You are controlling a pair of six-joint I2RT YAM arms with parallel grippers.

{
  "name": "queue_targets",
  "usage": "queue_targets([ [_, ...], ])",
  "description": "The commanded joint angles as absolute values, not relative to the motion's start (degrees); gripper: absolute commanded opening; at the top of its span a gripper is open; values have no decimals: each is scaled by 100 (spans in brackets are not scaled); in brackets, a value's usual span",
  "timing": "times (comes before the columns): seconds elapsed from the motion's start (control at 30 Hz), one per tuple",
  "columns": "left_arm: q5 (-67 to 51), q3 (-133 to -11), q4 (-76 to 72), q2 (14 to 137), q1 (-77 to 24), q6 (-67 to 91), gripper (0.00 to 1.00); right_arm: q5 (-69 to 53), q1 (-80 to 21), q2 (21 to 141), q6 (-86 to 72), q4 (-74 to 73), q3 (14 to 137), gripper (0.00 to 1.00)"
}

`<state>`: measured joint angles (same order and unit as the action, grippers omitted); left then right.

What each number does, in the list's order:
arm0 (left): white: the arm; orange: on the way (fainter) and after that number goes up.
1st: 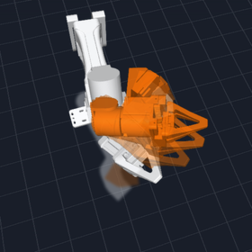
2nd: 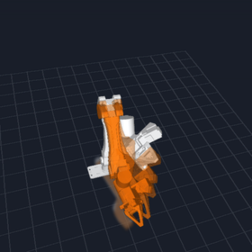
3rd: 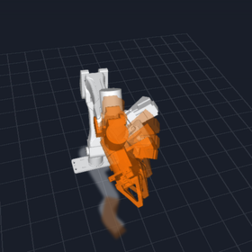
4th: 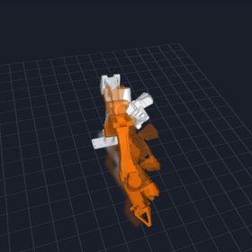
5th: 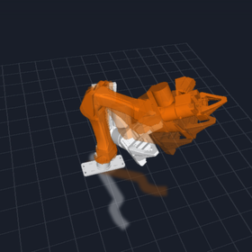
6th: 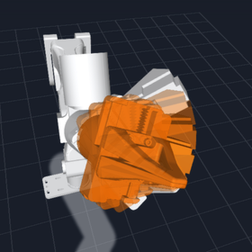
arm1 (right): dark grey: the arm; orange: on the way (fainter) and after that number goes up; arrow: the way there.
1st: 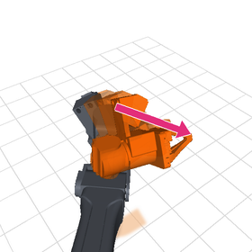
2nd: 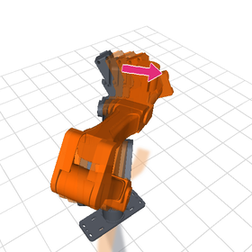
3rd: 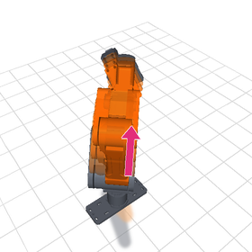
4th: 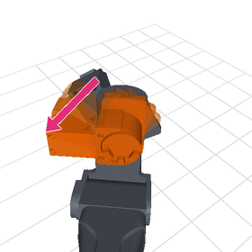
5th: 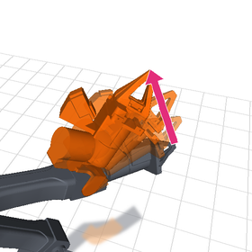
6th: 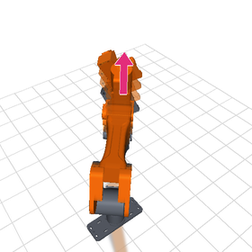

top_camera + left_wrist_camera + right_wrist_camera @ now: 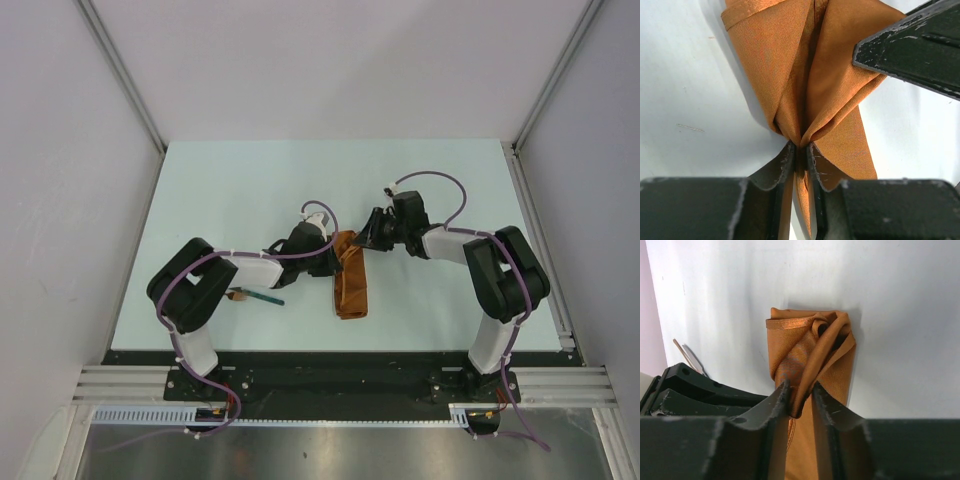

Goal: Fold the napkin into a case and place the utensils inside
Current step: Pick up the top corner of the smaller rectangle folded napkin from the center of the board.

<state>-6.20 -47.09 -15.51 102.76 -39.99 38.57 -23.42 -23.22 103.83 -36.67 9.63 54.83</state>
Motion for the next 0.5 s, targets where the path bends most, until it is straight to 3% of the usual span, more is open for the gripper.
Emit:
queue_targets([
  [0.0, -703, -4562, -1169, 10354, -4008, 3744, 21, -2320, -2320, 10353, -3472, 1134, 5678, 21],
  [0.03, -747, -4527, -1169, 10223, -4008, 3709, 24, -2320, -2329, 10354, -3454, 1116, 5686, 18],
  [0.1, -791, -4430, -1160, 9986, -3999, 3691, 41, -2320, -2338, 10362, -3419, 1037, 5748, 8],
  [0.17, -669, -4421, -977, 9531, -4008, 3621, 51, -2373, -2347, 10397, -3393, 950, 5792, 5],
  [0.23, -458, -4500, -722, 9204, -3990, 3464, 54, -2434, -2355, 10380, -3393, 949, 5801, 2],
  [0.3, 154, -4718, -554, 8922, -3999, 3297, 50, -2478, -2347, 10389, -3410, 888, 5836, 1],
  [0.43, 413, -5518, -195, 9368, -3973, 2630, 17, -2619, -2329, 10380, -3454, 703, 5968, 0],
  [0.47, 396, -5676, -193, 9543, -3973, 2541, 15, -2628, -2320, 10389, -3463, 660, 5994, 0],
])
